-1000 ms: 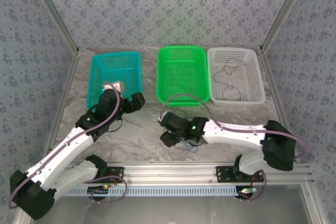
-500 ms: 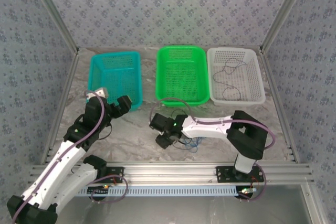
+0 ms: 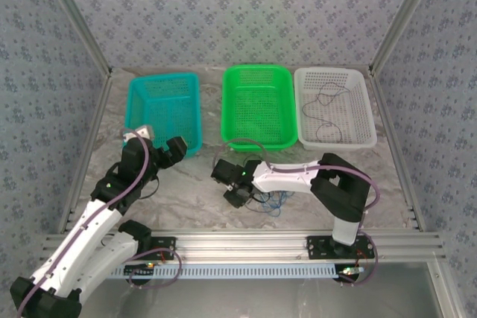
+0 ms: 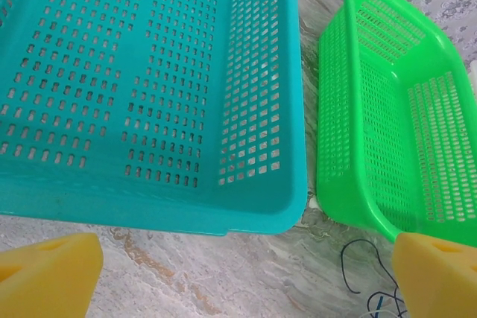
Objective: Untangle the cables
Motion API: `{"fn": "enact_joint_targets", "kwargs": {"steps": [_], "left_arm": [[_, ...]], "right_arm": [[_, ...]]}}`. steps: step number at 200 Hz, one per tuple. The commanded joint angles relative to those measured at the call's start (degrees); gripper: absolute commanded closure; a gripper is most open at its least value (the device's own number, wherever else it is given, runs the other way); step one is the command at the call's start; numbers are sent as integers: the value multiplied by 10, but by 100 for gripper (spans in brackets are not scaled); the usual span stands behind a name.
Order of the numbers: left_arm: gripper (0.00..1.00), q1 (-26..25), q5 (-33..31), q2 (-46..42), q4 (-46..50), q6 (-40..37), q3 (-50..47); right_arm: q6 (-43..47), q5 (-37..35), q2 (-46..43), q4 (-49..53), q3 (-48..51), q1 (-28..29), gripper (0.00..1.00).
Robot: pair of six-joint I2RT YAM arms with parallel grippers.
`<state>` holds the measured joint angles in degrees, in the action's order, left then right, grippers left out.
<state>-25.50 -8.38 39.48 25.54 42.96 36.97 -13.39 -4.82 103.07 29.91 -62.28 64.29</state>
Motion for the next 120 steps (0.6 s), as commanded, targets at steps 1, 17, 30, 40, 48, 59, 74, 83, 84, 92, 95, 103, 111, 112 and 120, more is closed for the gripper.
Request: {"fn": "enact_joint_targets", "kwargs": {"steps": [1,17,30,40,48,59,74,83,84,92,95,103,111,112,120], "left_arm": [[1,4,1,-2,-4,0,1],[1,4,8,-2,-9,-4,2],[1,4,20,-1,-17,-10,-1],[1,4,32,-1,-28,-13,-4],[1,4,42,0,-41,-15,-7],[1,3,53,-2,-56,-16,-12],[1,3,61,-1,-70,-16,-15],[1,2,67,-1,-76,-19,-15],[1,2,68,-1,-78,-19,-15],[0,0,73,-1,-87,-21,-16],[0,-1,75,-1,-92,-22,-16],[1,-4,84,1,-109,-26,-17],[1,-8,98,2,-134,-34,-19],[1,-9,99,3,-138,-34,-19],[1,-19,111,7,-167,-43,-20]], "right_arm": [[12,17,-7,-13,7,-1,80],[8,18,-56,-28,17,-6,96],[9,24,-107,-32,18,-11,100],[13,30,-147,-30,14,-16,100],[16,35,-180,-29,9,-22,100],[19,47,-224,-25,0,-36,100],[25,72,-282,-13,-19,-61,100],[29,88,-313,-4,-34,-76,100],[30,90,-317,-4,-35,-78,100],[33,105,-340,6,-53,-94,100],[34,110,-348,10,-55,-98,100],[37,120,-366,20,-89,-112,100],[41,132,-380,32,-112,-126,100],[41,134,-381,33,-115,-128,100],[43,145,-393,41,-139,-139,100]]}}
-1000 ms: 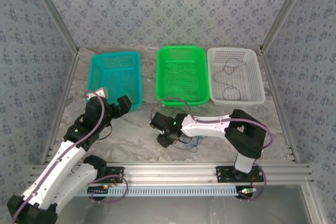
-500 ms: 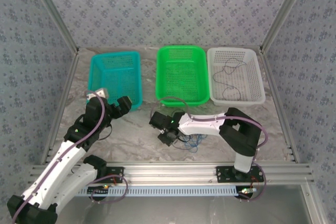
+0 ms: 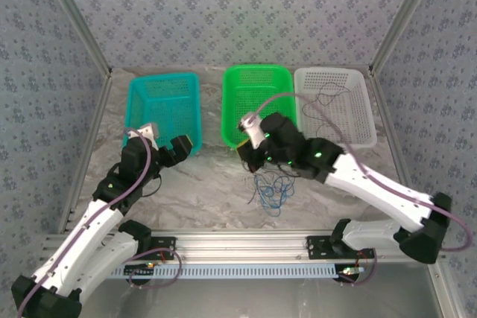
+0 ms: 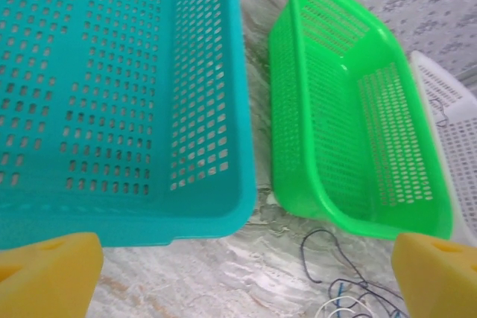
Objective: Untangle the cables
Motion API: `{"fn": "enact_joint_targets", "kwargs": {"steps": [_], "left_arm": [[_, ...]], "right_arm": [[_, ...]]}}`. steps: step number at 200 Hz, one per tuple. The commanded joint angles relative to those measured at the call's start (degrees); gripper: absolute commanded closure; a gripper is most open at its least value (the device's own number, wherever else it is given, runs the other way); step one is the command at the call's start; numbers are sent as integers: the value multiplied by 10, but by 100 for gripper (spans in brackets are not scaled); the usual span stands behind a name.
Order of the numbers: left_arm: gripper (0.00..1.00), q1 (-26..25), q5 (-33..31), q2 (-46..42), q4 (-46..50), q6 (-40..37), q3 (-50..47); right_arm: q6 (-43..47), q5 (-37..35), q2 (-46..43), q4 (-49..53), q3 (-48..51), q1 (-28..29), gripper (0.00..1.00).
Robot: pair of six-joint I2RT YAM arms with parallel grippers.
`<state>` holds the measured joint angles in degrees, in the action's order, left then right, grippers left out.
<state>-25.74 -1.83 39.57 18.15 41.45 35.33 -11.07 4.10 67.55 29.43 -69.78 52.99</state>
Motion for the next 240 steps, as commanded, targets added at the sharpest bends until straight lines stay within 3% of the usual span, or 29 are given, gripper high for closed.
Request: {"fn": "enact_joint_targets", "kwargs": {"steps": [1,36,63,97,194,240], "left_arm": [[1,-18,46,7,-97,-29,-4],[1,-106,64,61,-236,-103,12],[1,-181,81,132,-283,-189,62],[1,-240,118,208,-366,-243,88],[1,-301,131,344,-513,-246,97],[1,-326,188,404,-538,-256,136]], "right_arm": [[20,58,-39,47,-67,-29,100],[22,91,-55,70,-164,-69,100],[13,108,-50,72,-220,-88,100],[-2,119,-42,65,-269,-98,100],[-28,84,-27,-1,-378,-111,100],[-40,85,-19,-26,-392,-112,100]]}}
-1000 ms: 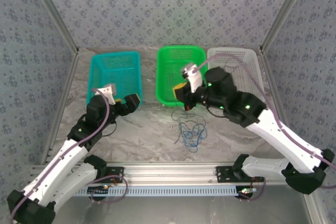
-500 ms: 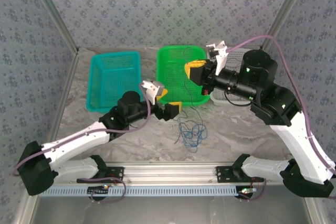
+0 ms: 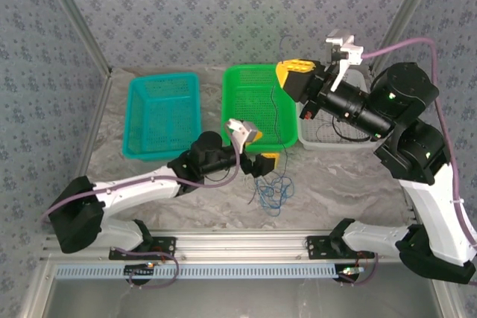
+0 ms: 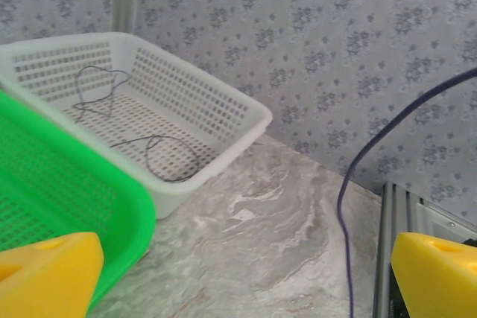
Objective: Untangle the cables
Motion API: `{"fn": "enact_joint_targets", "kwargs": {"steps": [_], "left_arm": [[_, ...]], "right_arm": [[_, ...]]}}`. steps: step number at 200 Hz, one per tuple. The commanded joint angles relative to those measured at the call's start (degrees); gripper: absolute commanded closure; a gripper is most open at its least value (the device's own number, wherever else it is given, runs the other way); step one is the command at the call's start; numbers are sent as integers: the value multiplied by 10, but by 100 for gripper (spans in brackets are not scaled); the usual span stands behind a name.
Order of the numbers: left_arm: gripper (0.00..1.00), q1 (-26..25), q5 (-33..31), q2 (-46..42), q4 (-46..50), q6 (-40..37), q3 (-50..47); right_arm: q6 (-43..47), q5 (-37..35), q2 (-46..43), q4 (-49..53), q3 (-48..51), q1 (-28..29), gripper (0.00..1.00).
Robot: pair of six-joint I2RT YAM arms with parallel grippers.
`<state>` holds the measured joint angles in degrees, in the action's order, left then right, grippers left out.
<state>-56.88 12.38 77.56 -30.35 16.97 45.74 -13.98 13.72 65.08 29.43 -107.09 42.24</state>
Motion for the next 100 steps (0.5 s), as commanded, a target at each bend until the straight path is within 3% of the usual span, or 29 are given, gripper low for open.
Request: {"fn": "enact_joint_targets", "kwargs": {"steps": [1,65,86,100], "left_arm": [[1,-15,47,25,-54,-12,33],[6,-25,103,153,-82,17,90],[13,-25,113,193,-89,31,108],[23,-25,122,219,-90,41,120]], "right_arm": [[-11,-12,6,-27,-19,-4,100],[-9,-26,16,-40,-61,-9,100],[0,-31,25,-45,-95,-15,100],[2,-37,28,-61,-111,-19,100]]}}
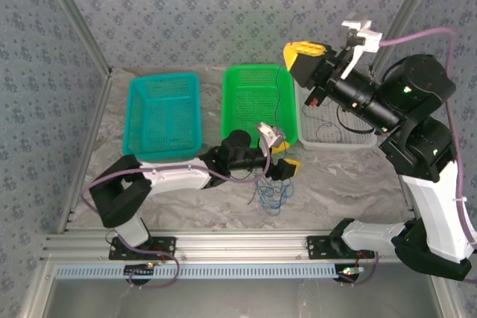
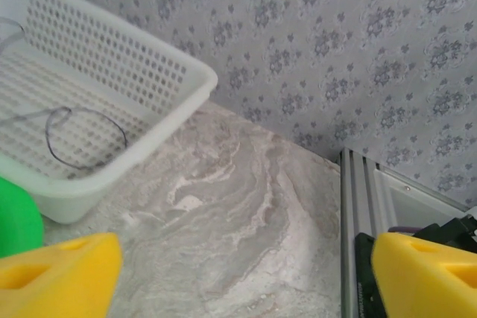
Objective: Untangle the cables
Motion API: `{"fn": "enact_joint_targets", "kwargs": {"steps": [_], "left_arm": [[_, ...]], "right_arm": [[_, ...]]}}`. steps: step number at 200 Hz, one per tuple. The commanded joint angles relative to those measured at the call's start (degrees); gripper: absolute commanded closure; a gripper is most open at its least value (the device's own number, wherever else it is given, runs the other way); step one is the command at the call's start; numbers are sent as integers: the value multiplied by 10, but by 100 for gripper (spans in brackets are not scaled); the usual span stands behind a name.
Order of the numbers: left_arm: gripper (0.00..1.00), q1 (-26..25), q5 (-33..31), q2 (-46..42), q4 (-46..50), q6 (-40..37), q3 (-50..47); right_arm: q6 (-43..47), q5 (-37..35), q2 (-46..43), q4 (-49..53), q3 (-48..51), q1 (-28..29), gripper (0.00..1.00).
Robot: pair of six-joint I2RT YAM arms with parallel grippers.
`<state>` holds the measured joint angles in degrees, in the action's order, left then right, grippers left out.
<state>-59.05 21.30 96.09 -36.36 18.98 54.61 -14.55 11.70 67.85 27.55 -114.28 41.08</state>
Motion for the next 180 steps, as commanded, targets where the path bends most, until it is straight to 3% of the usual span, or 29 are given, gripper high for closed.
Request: {"fn": "enact_joint_targets", "kwargs": {"steps": [1,24,54,100,134,180], "left_arm": [[24,-4,34,37,-30,22,32],[41,-4,53,71,-24,39,49],[56,-4,49,94,-27,51,48],[95,-5,14,90,18,44,51],[95,-5,-16,98,88,41,65],[83,-5,-16,125,67,74,45]], "right_arm": [[8,-18,1,-44,-41,-8,100],[23,-33,8,-64,-73,-13,100],[32,-50,16,-95,-108,-23,100],[36,-79,22,-85,-143,-28,100],[44,-105,14,-81,-142,-32,100],[54,-124,17,-72,-173,-32,100]]}}
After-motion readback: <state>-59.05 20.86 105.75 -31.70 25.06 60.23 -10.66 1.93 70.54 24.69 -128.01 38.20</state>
